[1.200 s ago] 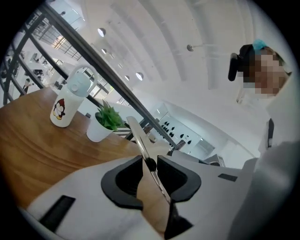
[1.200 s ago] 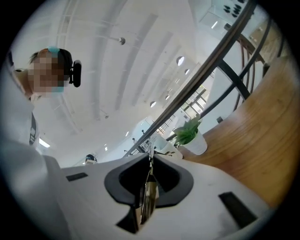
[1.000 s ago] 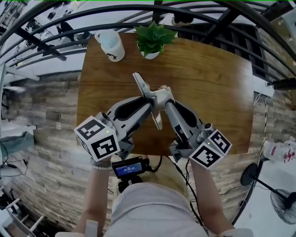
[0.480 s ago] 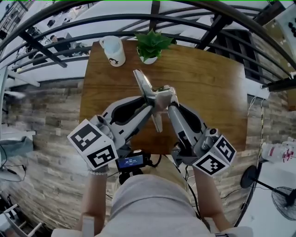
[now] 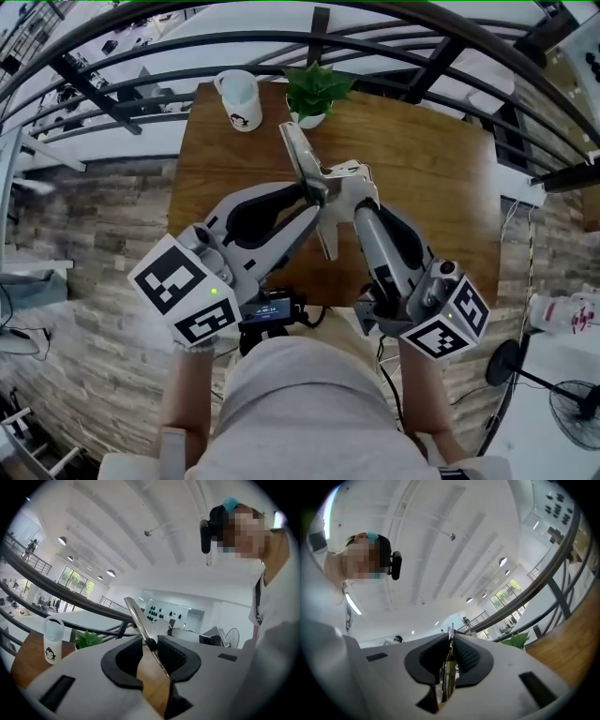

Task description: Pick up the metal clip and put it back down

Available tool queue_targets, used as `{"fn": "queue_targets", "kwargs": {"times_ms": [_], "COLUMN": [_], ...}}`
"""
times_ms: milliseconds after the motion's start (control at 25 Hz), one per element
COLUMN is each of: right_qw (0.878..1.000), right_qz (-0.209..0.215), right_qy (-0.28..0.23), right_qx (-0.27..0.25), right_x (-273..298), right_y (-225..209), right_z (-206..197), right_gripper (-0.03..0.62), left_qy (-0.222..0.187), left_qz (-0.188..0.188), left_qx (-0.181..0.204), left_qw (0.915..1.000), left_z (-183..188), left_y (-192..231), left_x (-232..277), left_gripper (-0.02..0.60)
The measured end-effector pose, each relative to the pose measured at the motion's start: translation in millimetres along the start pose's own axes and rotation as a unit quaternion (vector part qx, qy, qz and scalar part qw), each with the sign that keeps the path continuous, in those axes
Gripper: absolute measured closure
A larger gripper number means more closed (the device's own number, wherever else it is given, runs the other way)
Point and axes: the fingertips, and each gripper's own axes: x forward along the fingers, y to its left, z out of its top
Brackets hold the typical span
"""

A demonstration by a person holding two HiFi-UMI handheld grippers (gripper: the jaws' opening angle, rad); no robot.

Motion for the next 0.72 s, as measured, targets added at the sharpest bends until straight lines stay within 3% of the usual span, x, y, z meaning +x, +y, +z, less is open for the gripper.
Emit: {"fn": "queue_targets", "kwargs": {"times_ms": [720], "right_qw": [1.000], "right_qz": [-0.005], "right_qy": [0.002], "right_qx": [-0.023], "right_x": [4], "right_y": [6], "right_z": [5], "right_gripper": [0.563], "left_qy": [-0.004], "left_qz": [-0.015], "left_qx": [0.001], "left_qw": [0.9999], "left_z": [6], "left_y": [0], "left_x": [-2], "left_gripper": [0.482]}}
